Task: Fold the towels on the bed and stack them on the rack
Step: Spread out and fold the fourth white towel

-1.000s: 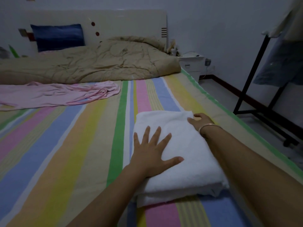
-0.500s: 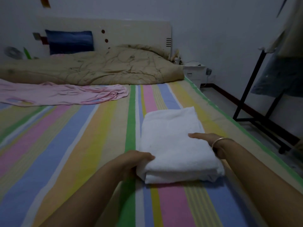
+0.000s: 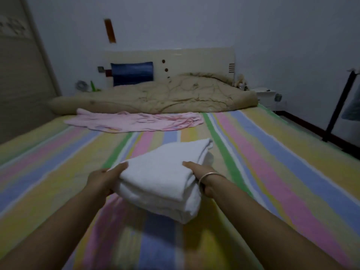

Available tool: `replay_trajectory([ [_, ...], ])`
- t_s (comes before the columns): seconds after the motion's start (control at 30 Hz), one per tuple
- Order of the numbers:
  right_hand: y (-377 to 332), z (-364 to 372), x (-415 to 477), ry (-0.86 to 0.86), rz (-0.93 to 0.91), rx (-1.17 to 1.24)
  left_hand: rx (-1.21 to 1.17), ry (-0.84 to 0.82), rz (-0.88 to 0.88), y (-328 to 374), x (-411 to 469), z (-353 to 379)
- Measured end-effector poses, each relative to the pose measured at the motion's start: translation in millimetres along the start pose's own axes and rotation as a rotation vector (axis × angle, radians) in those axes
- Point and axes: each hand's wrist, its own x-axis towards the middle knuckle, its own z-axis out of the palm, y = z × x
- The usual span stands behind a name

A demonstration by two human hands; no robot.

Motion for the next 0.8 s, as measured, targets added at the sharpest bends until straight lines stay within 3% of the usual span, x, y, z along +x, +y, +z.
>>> replay_trajectory([
  [0.13, 30, 118, -19, -0.009, -0.112, 0.044, 0.043, 0.103, 0.030, 3, 15, -121],
  [0.23, 44, 199, -26, 0.021, -0.172, -0.020, 0.119, 0.199, 0.187, 23, 31, -195],
  [0.3, 69, 240, 6, 0.057, -0.142, -0.028, 0.211, 0.284, 0.328, 44, 38, -227],
  [0.37, 75, 278, -17, -0.004, -0.030, 0.060, 0.256, 0.370, 0.401, 57, 41, -254],
  [0.47, 90, 312, -54, -0.088, 0.164, -0.045, 0.298, 0.361, 0.228, 19, 43, -286],
  [0.5, 96, 310, -56, -0.021, 0.146, -0.162, 0.303, 0.321, 0.140, -5, 44, -287],
  [0.6, 102, 303, -59, 0.322, -0.171, -0.615, 0.267, 0.272, -0.097, -75, 27, -287],
  [0.73, 99, 310, -45, 0.292, -0.867, -1.106, 0.309, 0.382, -0.068, -101, 5, -257],
  [0.8, 90, 312, -29, 0.356, -1.137, -1.223, 0.320, 0.414, -0.047, -103, 5, -248],
])
